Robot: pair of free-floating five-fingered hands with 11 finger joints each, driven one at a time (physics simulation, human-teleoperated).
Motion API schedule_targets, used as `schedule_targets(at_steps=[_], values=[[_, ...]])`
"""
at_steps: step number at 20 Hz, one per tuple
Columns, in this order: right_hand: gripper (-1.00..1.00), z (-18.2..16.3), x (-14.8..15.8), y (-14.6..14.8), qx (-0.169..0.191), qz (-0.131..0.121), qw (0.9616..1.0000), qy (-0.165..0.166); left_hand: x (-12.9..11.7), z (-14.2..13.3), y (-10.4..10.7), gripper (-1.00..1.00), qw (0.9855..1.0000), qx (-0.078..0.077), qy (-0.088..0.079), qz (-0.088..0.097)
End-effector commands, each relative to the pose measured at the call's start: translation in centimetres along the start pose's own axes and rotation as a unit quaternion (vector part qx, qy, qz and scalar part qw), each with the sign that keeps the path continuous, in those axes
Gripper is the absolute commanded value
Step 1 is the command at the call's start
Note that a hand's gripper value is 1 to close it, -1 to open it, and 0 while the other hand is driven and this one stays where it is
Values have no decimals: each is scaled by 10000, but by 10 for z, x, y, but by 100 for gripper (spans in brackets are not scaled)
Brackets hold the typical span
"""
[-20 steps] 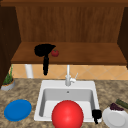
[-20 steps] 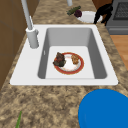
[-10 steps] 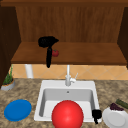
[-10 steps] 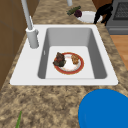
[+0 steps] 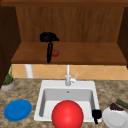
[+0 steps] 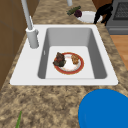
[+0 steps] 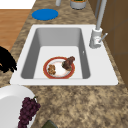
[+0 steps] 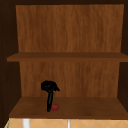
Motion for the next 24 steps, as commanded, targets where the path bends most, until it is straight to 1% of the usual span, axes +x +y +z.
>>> schedule_targets(at_steps=[1,4,6,9,12,16,20,21,22,23,24], values=[[0,0,0,0,0,0,10000,0,-14,1,9,-100,9983,76,53,569],[0,0,0,0,0,0,10000,0,-27,2,16,-100,9967,96,52,806],[0,0,0,0,0,0,10000,0,-35,3,21,-100,9951,112,53,982],[0,0,0,0,0,0,10000,0,-46,4,28,-100,9921,130,58,1245],[0,0,0,0,0,0,10000,0,-61,5,35,-100,9891,96,88,1470],[0,0,0,0,0,0,10000,0,-79,8,37,-100,9831,75,131,1824],[0,0,0,0,0,0,10000,0,-100,11,34,-100,9779,73,154,2086],[0,0,0,0,0,0,10000,0,-105,12,33,-100,9763,65,165,2155],[0,0,0,0,0,0,10000,0,-114,11,31,-100,9759,62,165,2176],[0,0,0,0,0,0,10000,0,-124,12,28,-100,9761,47,168,2164],[0,0,0,0,0,0,10000,0,-136,13,23,-100,9778,40,188,2085]])
